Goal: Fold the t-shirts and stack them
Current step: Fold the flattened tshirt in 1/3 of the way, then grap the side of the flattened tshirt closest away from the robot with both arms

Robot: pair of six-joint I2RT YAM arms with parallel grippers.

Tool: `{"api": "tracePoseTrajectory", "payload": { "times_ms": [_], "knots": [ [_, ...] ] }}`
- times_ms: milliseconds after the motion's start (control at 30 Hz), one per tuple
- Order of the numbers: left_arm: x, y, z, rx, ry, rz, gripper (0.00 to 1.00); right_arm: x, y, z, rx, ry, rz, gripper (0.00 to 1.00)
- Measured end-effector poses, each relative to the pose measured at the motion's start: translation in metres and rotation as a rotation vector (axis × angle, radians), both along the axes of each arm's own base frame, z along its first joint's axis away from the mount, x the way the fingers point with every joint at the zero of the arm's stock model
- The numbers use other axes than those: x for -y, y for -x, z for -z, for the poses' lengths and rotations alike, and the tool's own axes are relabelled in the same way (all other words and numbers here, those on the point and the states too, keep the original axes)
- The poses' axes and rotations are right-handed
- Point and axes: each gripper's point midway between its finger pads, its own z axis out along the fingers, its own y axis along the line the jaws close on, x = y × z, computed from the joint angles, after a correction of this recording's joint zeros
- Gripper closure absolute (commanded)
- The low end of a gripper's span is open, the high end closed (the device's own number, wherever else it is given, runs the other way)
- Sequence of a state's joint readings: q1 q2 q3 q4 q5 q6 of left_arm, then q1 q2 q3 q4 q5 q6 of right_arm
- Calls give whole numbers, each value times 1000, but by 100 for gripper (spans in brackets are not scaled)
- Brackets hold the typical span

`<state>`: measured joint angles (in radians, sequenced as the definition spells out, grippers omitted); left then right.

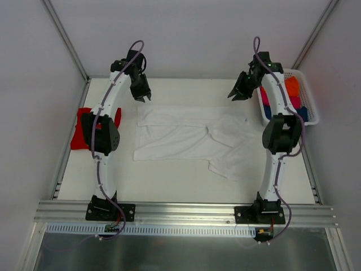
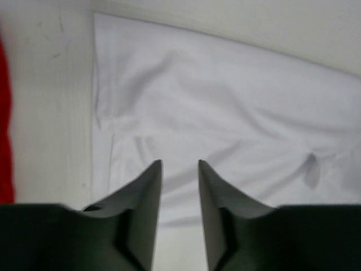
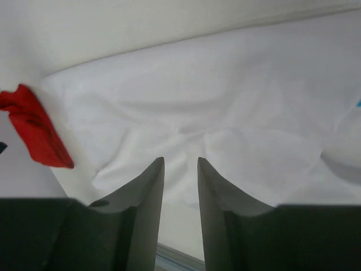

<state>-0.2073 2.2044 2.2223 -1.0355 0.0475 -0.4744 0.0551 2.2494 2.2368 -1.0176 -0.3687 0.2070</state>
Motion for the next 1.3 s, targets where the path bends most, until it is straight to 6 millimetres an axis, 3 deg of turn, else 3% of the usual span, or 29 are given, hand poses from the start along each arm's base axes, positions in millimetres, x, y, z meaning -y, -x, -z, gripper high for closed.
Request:
{"api": "tracePoseTrajectory", "payload": {
  "times_ms": [33,67,133,200,233,333,467,567,667,900,1133,1300],
  "knots": [
    [3,13,-24,44,-7,9,41,0,8,-23,37,-3,-7,63],
    [5,27,-46,85,-20,26,32,0,19,-52,86,-3,-14,63],
    [10,59,-82,159,-25,51,30,2,56,-104,171,9,-34,62],
    [15,91,-100,187,-23,84,31,4,91,-130,208,35,-48,62],
    [14,103,-98,182,-22,92,32,5,111,-134,202,54,-58,62],
    [2,137,-63,52,-65,91,31,1,162,-111,98,115,-112,62],
    [-19,182,15,-233,-181,85,30,0,215,-33,-192,193,-174,62],
    [-32,214,39,-365,-230,87,30,6,252,6,-366,248,-190,60],
    [-40,236,50,-423,-258,90,30,8,273,17,-423,282,-190,59],
    [-48,274,61,-452,-259,67,30,4,312,20,-404,308,-197,58],
    [-51,298,75,-423,-231,-19,30,12,343,39,-408,321,-199,58],
    [-53,297,82,-346,-211,-41,31,21,362,51,-421,343,-199,57]
  ]
}}
